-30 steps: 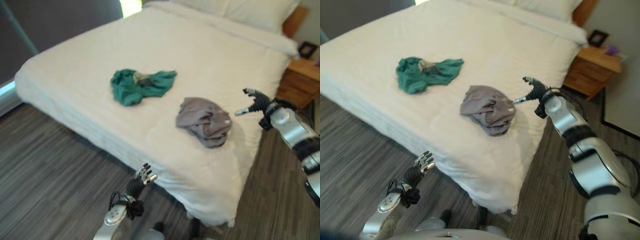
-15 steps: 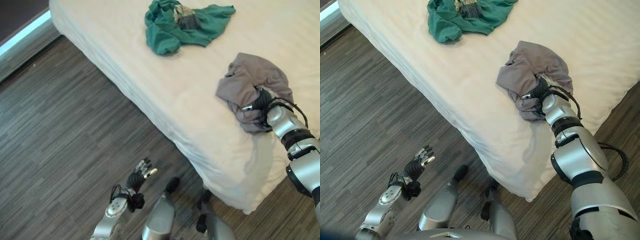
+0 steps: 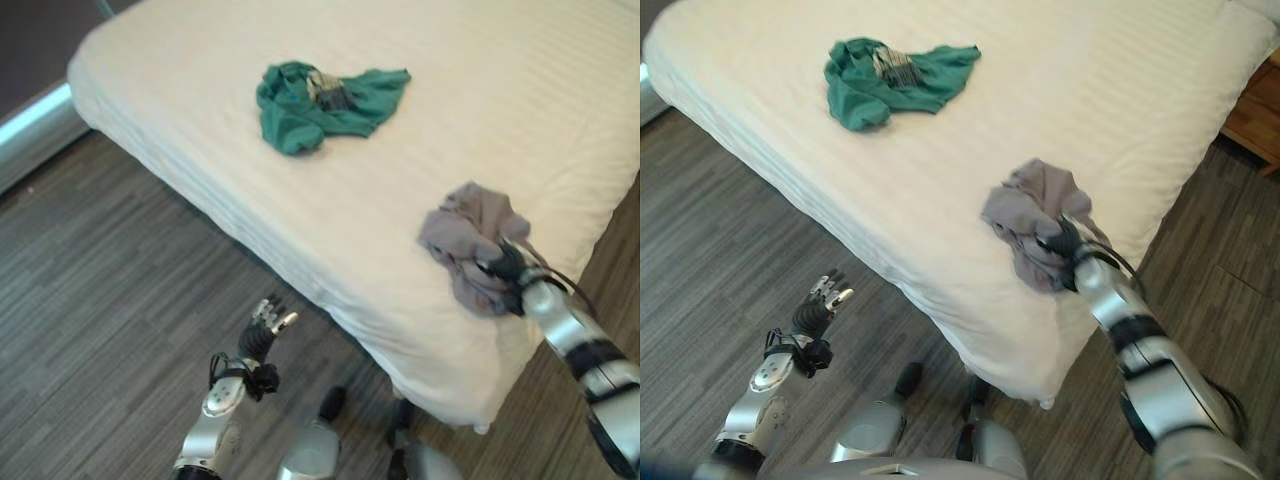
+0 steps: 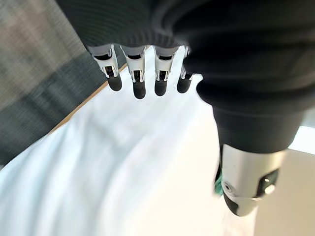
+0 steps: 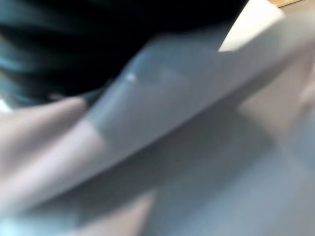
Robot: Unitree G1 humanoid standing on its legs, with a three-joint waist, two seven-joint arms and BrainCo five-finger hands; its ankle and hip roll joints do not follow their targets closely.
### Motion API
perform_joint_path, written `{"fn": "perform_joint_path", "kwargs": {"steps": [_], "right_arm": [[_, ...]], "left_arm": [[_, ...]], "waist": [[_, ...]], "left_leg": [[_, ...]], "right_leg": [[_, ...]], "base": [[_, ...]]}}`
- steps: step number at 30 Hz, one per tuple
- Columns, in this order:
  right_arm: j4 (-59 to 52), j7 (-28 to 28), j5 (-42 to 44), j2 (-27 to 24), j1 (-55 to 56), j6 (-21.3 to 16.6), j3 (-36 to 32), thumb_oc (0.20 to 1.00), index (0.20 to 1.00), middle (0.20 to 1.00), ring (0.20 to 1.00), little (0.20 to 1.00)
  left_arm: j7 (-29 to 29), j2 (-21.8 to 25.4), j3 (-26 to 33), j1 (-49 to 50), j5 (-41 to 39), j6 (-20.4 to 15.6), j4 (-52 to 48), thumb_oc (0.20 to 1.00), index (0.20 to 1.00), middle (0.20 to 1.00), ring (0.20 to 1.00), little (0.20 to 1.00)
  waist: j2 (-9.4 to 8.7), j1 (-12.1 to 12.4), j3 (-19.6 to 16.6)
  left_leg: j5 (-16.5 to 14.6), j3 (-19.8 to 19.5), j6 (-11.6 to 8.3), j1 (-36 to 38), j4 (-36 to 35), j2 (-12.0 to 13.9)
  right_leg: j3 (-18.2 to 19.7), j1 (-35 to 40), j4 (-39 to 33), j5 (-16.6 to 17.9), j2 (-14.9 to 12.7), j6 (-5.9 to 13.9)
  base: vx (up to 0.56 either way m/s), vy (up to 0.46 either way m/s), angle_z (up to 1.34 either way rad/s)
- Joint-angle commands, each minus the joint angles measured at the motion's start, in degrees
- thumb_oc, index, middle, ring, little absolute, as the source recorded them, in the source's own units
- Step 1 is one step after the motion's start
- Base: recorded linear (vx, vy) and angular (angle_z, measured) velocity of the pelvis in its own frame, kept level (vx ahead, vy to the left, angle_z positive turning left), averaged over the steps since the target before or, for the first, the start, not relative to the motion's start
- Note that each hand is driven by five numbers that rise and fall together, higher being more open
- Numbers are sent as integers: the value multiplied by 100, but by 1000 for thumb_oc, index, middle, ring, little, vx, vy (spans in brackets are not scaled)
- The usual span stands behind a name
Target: Pick up bed clothes into laundry basket.
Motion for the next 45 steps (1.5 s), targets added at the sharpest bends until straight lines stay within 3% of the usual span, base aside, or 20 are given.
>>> {"fn": "perform_joint_path", "kwargs": {"steps": [1,3,5,6,8,11,15,16,17,18,19,20,23,24,28,29,30,32,36,45], "right_arm": [[64,131,-30,-460,699,280,-19,200,200,200,200,200],[-612,223,205,-397,1401,283,-648,200,200,200,200,200],[-688,246,197,-386,1485,314,-720,200,200,200,200,200],[-977,246,327,-341,1852,290,-1016,200,200,200,200,200],[-1162,289,487,-301,2072,301,-1276,200,200,200,200,200],[-1163,246,577,-207,2031,287,-1320,200,200,200,200,200],[-961,103,821,417,2014,307,-1272,200,200,200,200,200],[-725,138,956,717,2005,373,-1094,200,200,200,200,200],[-755,214,849,745,2111,448,-1102,200,200,200,200,200],[-616,207,968,863,2240,452,-1137,200,200,200,200,200],[-564,213,984,897,2304,448,-1133,200,200,200,200,200],[-527,220,996,935,2337,445,-1096,200,200,200,200,200],[-399,234,921,888,2279,416,-919,200,200,200,200,200],[-413,237,880,854,2318,416,-915,200,200,200,200,200],[-450,245,1072,751,2330,358,-844,200,200,200,200,200],[-409,250,1241,669,2226,335,-772,200,200,200,200,200],[-371,252,1230,592,2227,340,-796,200,200,200,200,200],[-429,280,1230,582,2332,352,-854,200,200,200,200,200],[-365,317,1058,642,2437,377,-726,200,200,200,200,200],[-563,496,916,821,2491,374,-454,200,200,200,200,200]], "left_arm": [[295,-55,518,-398,-23,-490,-35,1000,1000,1000,1000,1000],[674,517,1003,-881,325,-512,302,1000,1000,1000,1000,1000],[674,534,961,-906,322,-519,325,1000,1000,1000,1000,1000],[868,932,1089,-1260,478,-481,533,1000,1000,1000,1000,1000],[936,1318,1073,-1631,548,-495,733,1000,1000,1000,1000,1000],[946,1664,1029,-1890,482,-540,951,1000,1000,1000,1000,1000],[1049,2282,797,-2680,530,-559,1244,1000,1000,1000,1000,1000],[1136,2391,785,-2885,414,-544,1426,1000,1000,1000,1000,1000],[1115,2573,889,-2860,602,-463,1361,1000,1000,1000,1000,1000],[1093,2526,881,-2888,552,-500,1365,1000,1000,1000,1000,1000],[1084,2425,893,-2893,519,-499,1336,1000,1000,1000,1000,1000],[1076,2381,955,-2823,544,-460,1381,1000,1000,1000,1000,1000],[1060,2376,1063,-2658,645,-373,1346,1000,1000,1000,1000,1000],[1058,2357,1093,-2592,638,-376,1390,1000,1000,1000,1000,1000],[1007,2176,999,-2649,709,-301,1618,1000,1000,1000,1000,1000],[984,2389,762,-2827,929,-230,1867,1000,1000,1000,1000,1000],[938,2538,515,-3028,1198,-145,2014,1000,1000,1000,1000,1000],[872,2543,298,-3151,1394,-58,2098,1000,1000,1000,1000,1000],[870,2317,-110,-3634,1680,27,2306,1000,1000,1000,1000,1000],[761,1983,-472,-3715,2036,68,1903,1000,1000,1000,1000,1000]], "waist": [[203,-422,36],[168,-714,-151],[153,-657,-148],[253,-818,-309],[411,-906,-412],[499,-909,-462],[447,-1044,-577],[548,-1036,-455],[692,-1123,-365],[755,-1270,-292],[762,-1294,-273],[717,-1284,-251],[586,-1219,-287],[541,-1256,-290],[361,-1083,-379],[298,-986,-292],[236,-1013,-291],[256,-1022,-341],[344,-1177,-474],[177,-1224,-535]], "left_leg": [[717,227,-170,-458,584,159],[810,460,-169,-457,139,899],[825,489,-174,-403,78,910],[988,609,-259,-306,-430,1292],[1186,628,-403,-228,-816,1484],[1170,570,-459,-161,-847,1476],[519,994,-127,-32,-530,1012],[418,1433,48,177,-613,853],[366,1568,124,333,-667,775],[345,1611,184,490,-723,655],[336,1633,213,528,-731,609],[316,1781,259,628,-806,501],[252,1883,282,791,-915,376],[201,1830,287,832,-890,330],[132,1772,165,568,-48,257],[170,1325,81,256,335,143],[236,1309,36,-16,171,433],[320,1324,27,-80,45,565],[517,1316,104,319,-926,480],[336,1516,193,539,-1051,434]], "right_leg": [[348,370,595,-709,94,35],[534,462,558,-767,-141,226],[557,475,557,-777,-141,223],[648,548,555,-852,-202,337],[775,677,514,-945,-274,450],[926,808,477,-942,-409,567],[1230,573,943,-449,-1084,866],[940,-94,1903,194,-1270,764],[542,-307,2414,283,-1367,700],[582,-501,2698,-52,-846,665],[503,-565,2718,-238,-648,635],[80,-654,2522,-557,-265,481],[-323,-640,1983,-646,211,315],[-86,-524,1812,-759,349,258],[243,245,795,-627,335,123],[284,340,683,-604,292,104],[241,425,559,-595,104,199],[151,439,521,-622,82,239],[276,390,364,-562,189,242],[487,421,182,-425,225,335]], "base": [[86,196,-26],[143,190,-73],[149,138,-9],[253,240,-18],[303,339,-59],[176,250,-39],[165,483,-104],[63,756,-106],[94,858,-126],[123,582,-121],[123,431,-71],[70,226,-23],[80,85,-27],[76,9,-3],[71,-56,33],[39,20,32],[37,59,3],[91,88,13],[57,105,14],[37,50,-33]]}}
